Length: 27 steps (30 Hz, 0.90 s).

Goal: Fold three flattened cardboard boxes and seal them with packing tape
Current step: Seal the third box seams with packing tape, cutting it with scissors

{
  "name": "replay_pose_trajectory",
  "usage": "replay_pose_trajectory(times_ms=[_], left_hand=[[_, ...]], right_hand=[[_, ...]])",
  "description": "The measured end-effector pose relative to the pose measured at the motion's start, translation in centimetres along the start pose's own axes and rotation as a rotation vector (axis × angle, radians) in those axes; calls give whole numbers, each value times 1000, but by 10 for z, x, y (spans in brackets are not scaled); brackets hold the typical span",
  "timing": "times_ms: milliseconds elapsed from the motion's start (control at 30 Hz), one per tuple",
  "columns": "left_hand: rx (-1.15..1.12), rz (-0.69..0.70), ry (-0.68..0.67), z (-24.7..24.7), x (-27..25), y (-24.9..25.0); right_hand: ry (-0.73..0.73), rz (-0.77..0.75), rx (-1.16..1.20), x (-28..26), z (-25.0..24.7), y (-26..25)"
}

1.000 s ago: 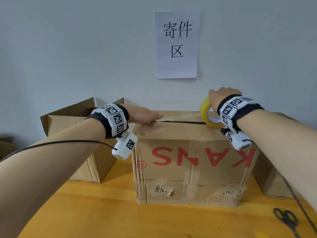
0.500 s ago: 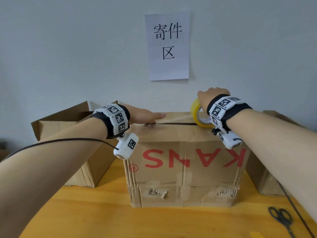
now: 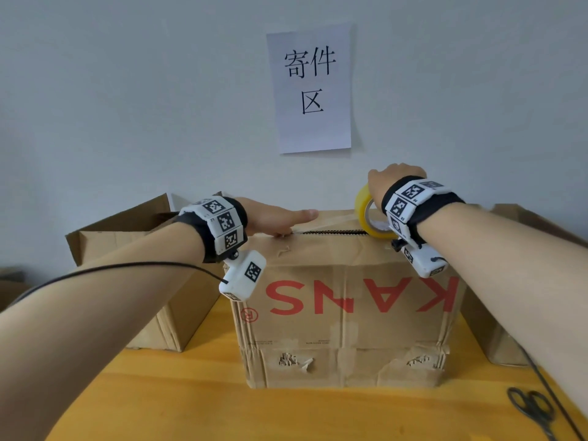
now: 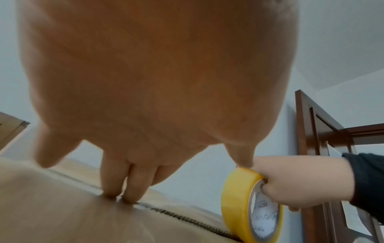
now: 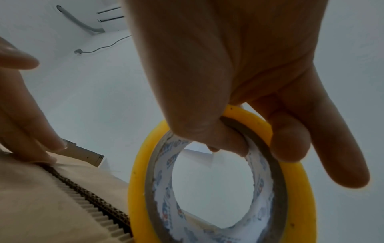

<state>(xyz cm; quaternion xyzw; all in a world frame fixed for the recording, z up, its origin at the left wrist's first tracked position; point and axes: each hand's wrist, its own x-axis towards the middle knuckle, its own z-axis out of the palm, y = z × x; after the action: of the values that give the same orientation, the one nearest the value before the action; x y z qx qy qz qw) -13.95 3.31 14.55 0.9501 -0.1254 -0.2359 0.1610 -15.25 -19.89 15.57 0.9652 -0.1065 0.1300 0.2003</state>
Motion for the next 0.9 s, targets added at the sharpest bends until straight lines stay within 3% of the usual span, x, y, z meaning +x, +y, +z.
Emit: replay_pose_trajectory(times_ms=[267,633,767,900], left_hand=[[-103,77,0,5,1,8],[66,92,-6,13,3,32],[99,125,-26,15,12,24],[245,211,-15,16,12,19]], right_hand=[[8,-6,-10,-5,-2,-3],[-16,-27,-24,-5,-4,-4],[-14,-27,189,-6,-1,19],[-146,59,527,-9,20,46]])
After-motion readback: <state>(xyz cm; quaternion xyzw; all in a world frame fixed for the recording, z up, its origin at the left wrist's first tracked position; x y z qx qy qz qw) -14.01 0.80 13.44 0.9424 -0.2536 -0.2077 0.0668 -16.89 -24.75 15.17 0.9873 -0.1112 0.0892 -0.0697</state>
